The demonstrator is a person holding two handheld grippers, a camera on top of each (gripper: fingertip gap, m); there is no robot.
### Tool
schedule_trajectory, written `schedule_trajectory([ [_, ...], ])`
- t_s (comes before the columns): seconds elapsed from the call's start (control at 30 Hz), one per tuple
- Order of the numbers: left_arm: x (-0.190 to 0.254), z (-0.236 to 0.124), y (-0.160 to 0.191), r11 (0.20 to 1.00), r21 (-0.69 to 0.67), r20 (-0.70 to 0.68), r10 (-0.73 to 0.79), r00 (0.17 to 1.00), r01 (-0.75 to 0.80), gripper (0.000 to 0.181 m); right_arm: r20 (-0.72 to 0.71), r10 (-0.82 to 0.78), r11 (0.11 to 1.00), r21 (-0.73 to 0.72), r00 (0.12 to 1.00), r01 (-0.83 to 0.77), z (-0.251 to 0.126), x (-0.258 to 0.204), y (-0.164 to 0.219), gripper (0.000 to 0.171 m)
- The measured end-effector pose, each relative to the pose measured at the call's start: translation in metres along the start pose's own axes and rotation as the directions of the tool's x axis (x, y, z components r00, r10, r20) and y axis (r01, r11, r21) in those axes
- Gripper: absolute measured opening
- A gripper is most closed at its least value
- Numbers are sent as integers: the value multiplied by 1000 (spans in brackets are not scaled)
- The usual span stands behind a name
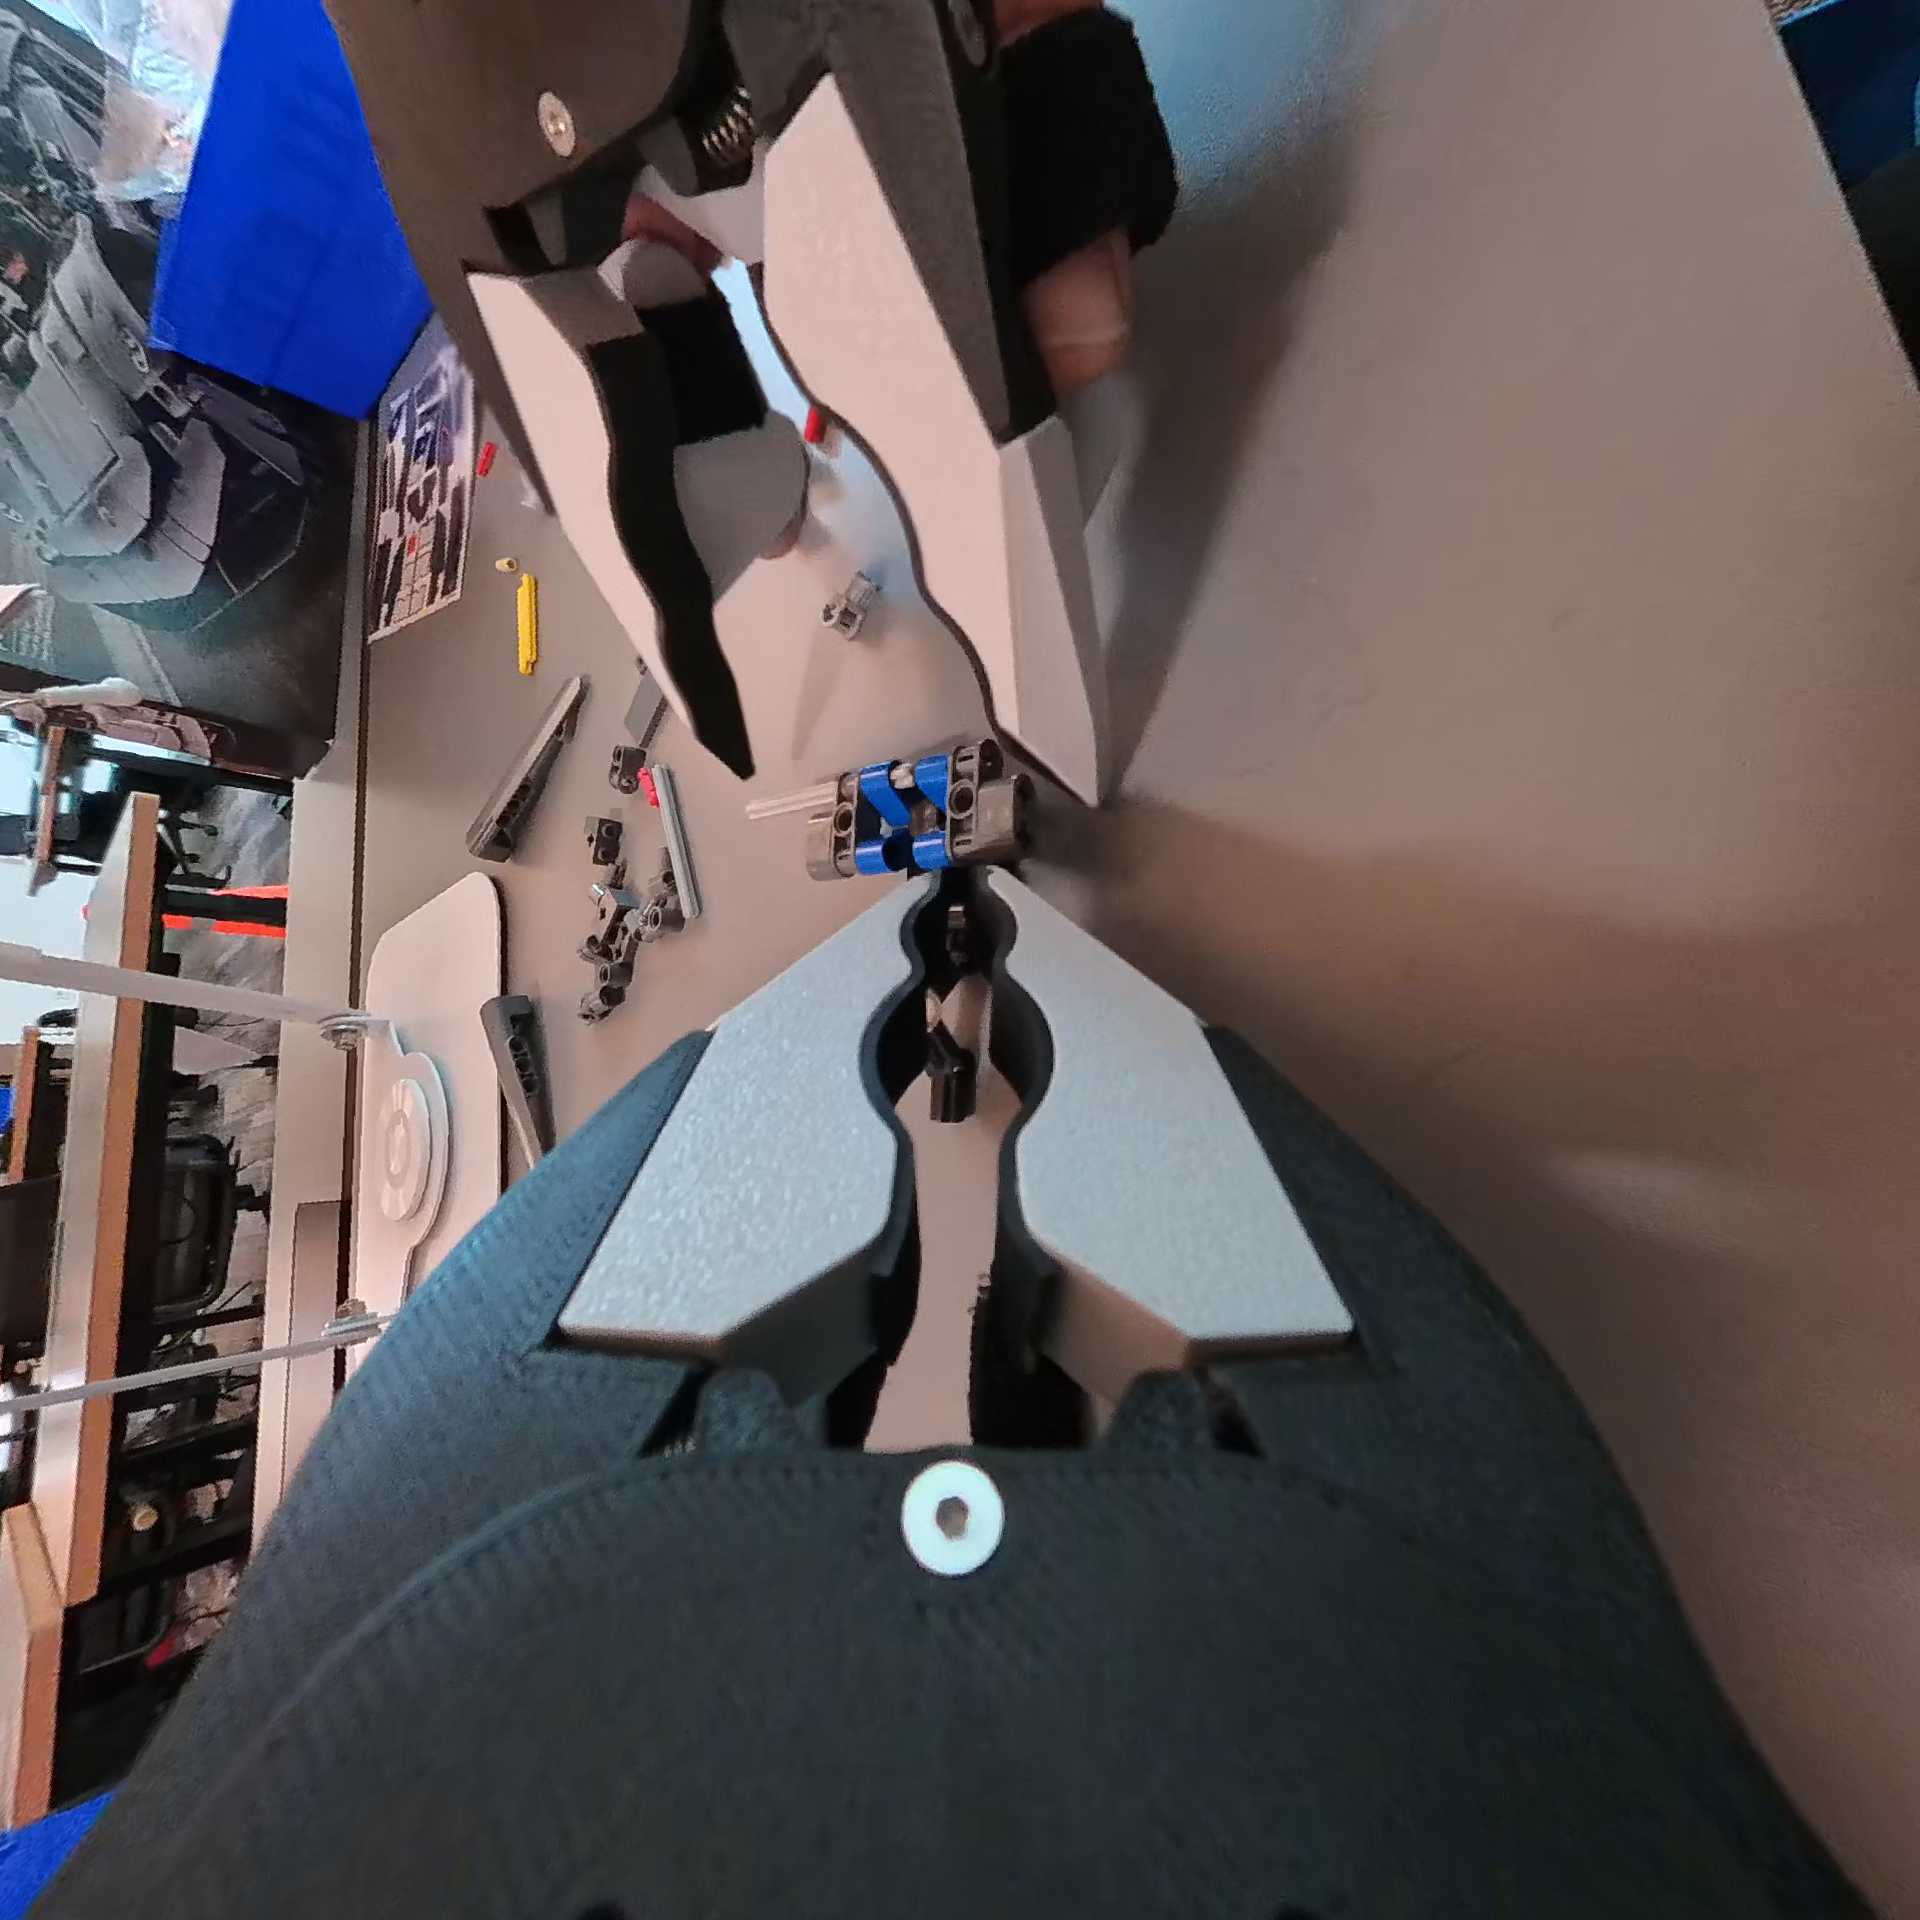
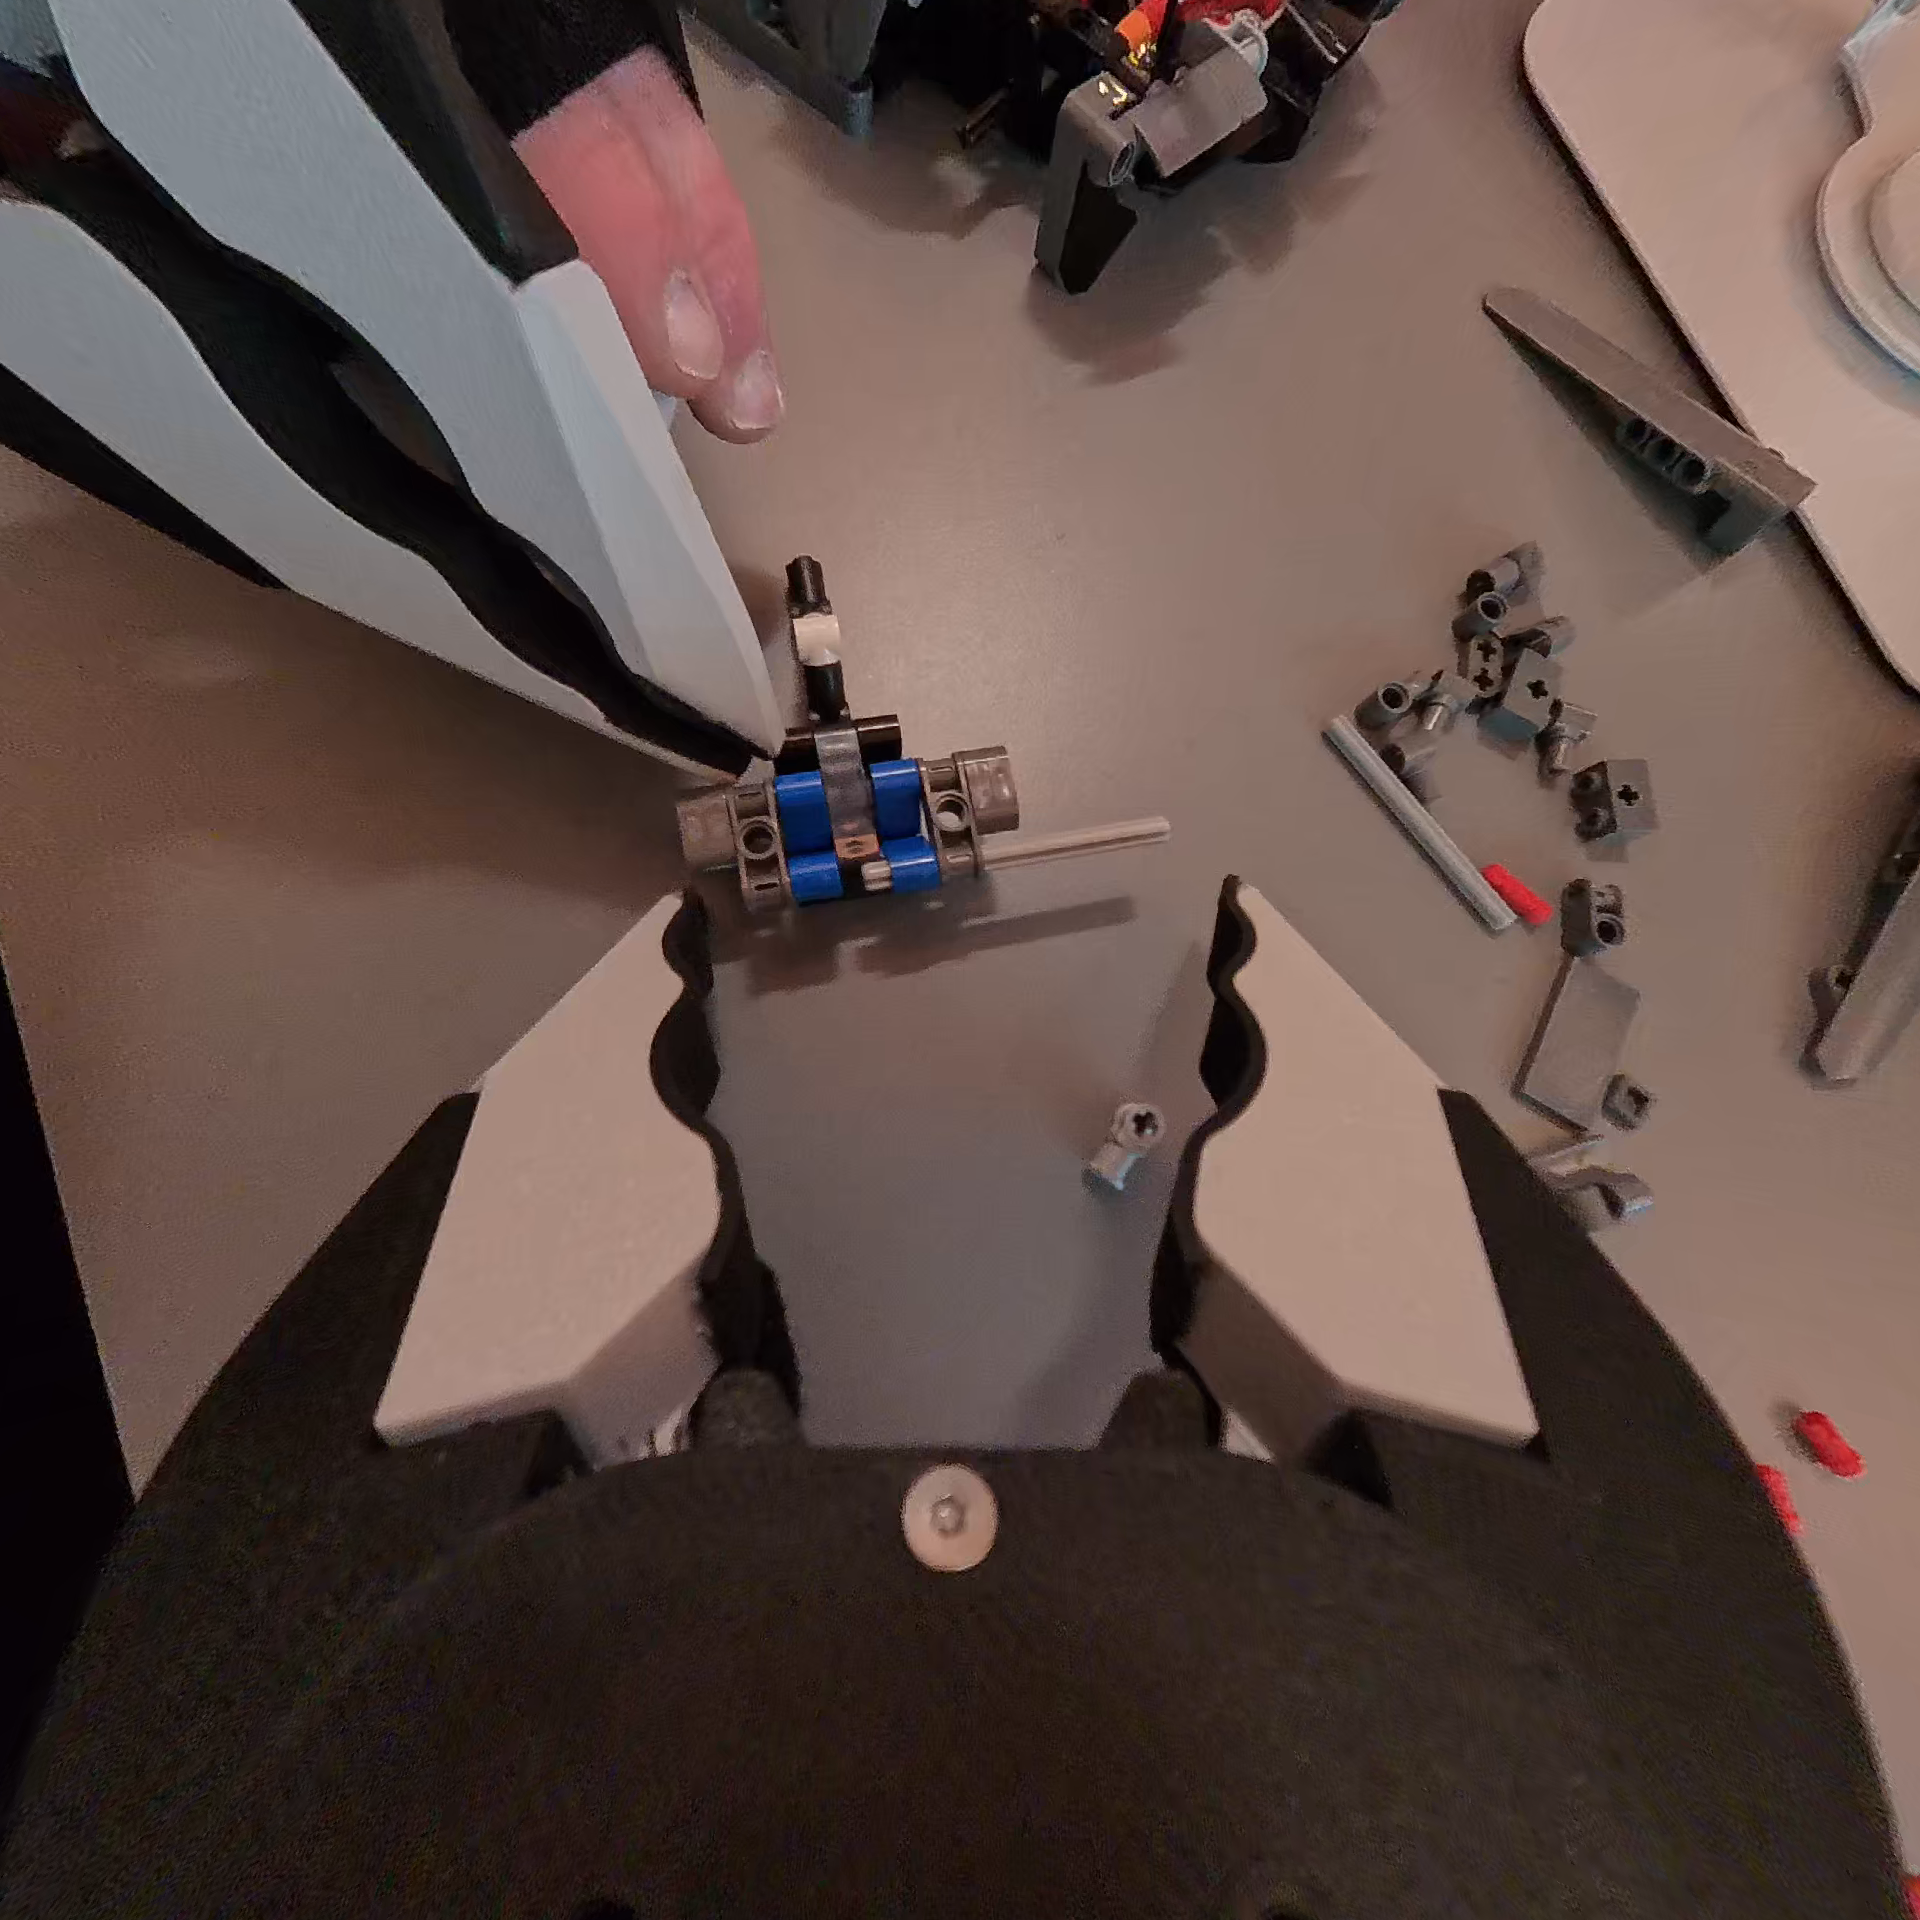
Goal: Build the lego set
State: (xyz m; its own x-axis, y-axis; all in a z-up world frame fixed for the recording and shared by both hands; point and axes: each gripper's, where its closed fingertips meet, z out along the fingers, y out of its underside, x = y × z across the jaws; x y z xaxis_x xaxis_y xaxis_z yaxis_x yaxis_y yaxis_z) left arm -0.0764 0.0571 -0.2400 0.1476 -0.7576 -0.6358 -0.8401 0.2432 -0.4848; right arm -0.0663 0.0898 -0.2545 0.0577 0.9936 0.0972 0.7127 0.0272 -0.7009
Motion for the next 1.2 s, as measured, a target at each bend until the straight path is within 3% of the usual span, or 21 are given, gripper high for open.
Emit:
schedule_trajectory([
  [0.3, -1, 0, 1, 1000, -3, 6, 3, 1000, -3, 1, 89, -82, 996, -33, 993, 86, 2, 1, -4, 95],
  [0.47, -1, 1, 1, 1000, -4, 4, 3, 1000, -3, 1, 152, -96, 994, -31, 984, 102, 7, -3, -4, 84],
  [1.2, 4, 7, 2, 1000, -13, -12, 15, 1000, -15, 0, 162, -87, 996, -9, 983, 89, 6, -7, -4, 81],
])
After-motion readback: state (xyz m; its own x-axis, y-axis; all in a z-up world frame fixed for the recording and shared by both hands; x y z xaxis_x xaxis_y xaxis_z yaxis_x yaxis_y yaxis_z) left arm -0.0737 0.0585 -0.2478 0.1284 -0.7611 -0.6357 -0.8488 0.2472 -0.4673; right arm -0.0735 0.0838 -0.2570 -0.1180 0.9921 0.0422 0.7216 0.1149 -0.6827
